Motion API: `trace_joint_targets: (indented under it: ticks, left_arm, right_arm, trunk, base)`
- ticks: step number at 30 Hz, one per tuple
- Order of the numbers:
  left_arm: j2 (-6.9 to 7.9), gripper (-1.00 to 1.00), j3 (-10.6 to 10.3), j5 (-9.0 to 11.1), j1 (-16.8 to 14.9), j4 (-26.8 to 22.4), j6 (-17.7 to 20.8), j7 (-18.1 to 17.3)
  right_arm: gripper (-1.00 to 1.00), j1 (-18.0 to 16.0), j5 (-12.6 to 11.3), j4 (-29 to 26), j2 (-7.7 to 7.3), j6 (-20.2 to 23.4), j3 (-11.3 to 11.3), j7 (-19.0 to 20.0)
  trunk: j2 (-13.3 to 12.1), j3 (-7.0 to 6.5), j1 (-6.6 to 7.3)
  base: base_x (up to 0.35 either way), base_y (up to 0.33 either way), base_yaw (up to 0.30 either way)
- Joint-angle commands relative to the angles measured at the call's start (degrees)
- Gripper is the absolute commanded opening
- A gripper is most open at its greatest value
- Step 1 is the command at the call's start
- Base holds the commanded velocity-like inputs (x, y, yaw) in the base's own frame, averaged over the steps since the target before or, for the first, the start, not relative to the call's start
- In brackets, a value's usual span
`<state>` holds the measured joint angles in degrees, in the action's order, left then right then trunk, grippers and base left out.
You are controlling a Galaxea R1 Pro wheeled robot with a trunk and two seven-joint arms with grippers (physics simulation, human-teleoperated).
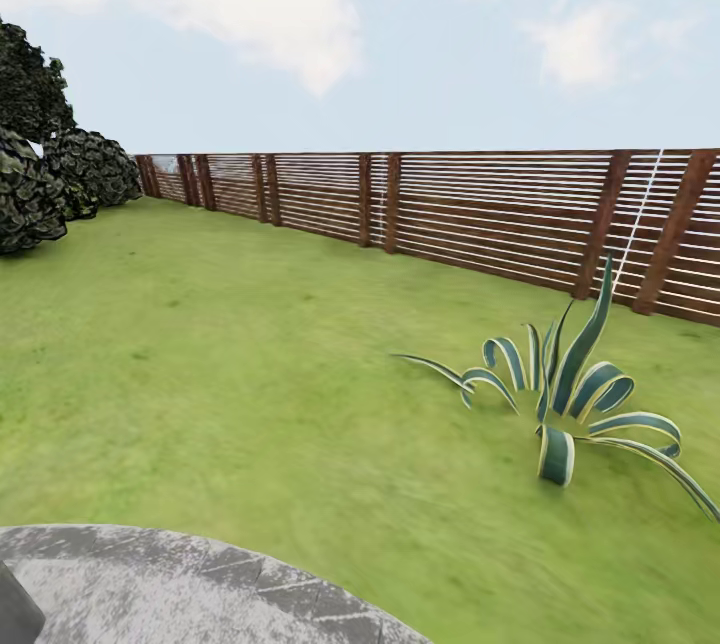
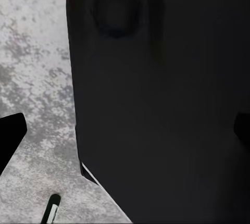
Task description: Pick up the pesticide atomizer in the garden and spray insectifuge to fully cover both potted plants in the garden.
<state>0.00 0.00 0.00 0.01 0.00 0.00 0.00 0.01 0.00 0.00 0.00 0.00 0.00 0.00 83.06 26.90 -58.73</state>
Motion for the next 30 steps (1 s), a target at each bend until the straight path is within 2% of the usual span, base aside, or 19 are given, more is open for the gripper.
trace_joint_targets:
  ticks: [1, 6, 12, 16, 30]
  left_arm:
    - [-0.09, 1.00, 0.12, -0.16, -0.01, -0.33, -0.33, -0.18]
    - [-0.09, 1.00, -0.08, -0.03, -0.01, -0.62, -1.33, -0.18]
    - [-0.09, 1.00, -0.10, 0.07, -0.01, -0.62, -2.94, -0.18]
    - [0.04, 1.00, -0.11, -0.05, -0.04, -0.63, -4.22, -0.15]
    - [1.04, 1.00, 0.07, 0.52, -1.41, -4.02, -8.72, 0.51]
  right_arm:
    - [1.00, -0.09, 0.20, -0.33, 0.33, -0.19, -0.29, 0.33]
    - [1.00, -0.09, 0.18, -1.95, 1.94, -0.84, 0.07, -0.15]
    - [1.00, -0.09, 0.18, -3.14, 1.82, -2.77, 0.09, -0.17]
    - [1.00, -0.09, 0.29, -4.33, 1.22, -4.05, 0.09, -0.24]
    - [1.00, -0.53, 0.18, -8.86, -3.30, -8.55, -0.37, -0.35]
  trunk:
    - [0.02, 0.03, 0.00]
    - [0.02, 0.03, 0.00]
    - [0.02, 0.03, 0.00]
    - [0.02, 0.03, 0.00]
    - [0.02, 0.03, 0.00]
  base:
    - [0.000, 0.000, 0.000]
    - [0.000, 0.000, 0.000]
    - [0.000, 0.000, 0.000]
    - [0.000, 0.000, 0.000]
    - [0.000, 0.000, 0.000]
